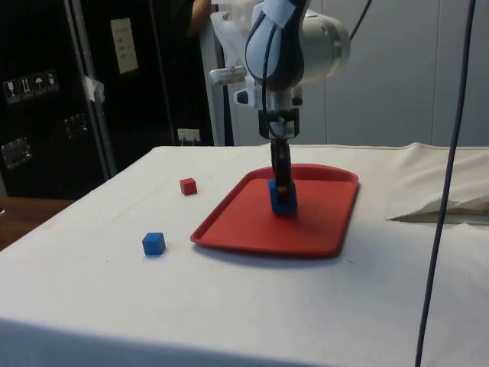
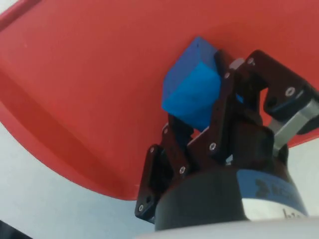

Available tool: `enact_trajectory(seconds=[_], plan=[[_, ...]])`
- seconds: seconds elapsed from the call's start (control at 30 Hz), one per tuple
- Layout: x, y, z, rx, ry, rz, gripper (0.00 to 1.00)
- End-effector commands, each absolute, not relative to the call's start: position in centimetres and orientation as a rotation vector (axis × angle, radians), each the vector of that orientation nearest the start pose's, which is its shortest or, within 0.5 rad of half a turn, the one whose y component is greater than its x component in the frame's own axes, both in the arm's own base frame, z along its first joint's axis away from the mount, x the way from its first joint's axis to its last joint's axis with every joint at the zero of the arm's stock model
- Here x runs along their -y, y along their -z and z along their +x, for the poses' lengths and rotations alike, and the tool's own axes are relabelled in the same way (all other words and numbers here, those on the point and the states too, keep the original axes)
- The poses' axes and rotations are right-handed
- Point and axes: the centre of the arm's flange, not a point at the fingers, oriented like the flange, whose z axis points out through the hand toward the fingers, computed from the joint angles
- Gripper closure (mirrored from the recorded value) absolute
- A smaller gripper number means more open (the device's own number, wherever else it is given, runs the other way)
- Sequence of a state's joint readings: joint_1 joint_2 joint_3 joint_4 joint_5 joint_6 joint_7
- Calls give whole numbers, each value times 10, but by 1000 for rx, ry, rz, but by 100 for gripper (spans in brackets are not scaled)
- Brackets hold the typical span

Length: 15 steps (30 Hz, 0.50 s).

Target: Pick up the largest block and place it onto the tray.

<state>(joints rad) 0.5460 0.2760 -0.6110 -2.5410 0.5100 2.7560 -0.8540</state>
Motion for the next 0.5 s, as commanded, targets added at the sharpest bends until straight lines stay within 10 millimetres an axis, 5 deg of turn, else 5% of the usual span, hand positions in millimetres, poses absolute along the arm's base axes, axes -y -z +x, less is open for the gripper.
enact_trajectory(seconds=[0.0,0.3,0.43,0.47], plan=[[62,-191,447,518,89,-3072,100],[63,-184,447,518,64,-3079,100],[64,-184,446,518,58,-3079,64],[63,-184,447,519,58,-3078,44]])
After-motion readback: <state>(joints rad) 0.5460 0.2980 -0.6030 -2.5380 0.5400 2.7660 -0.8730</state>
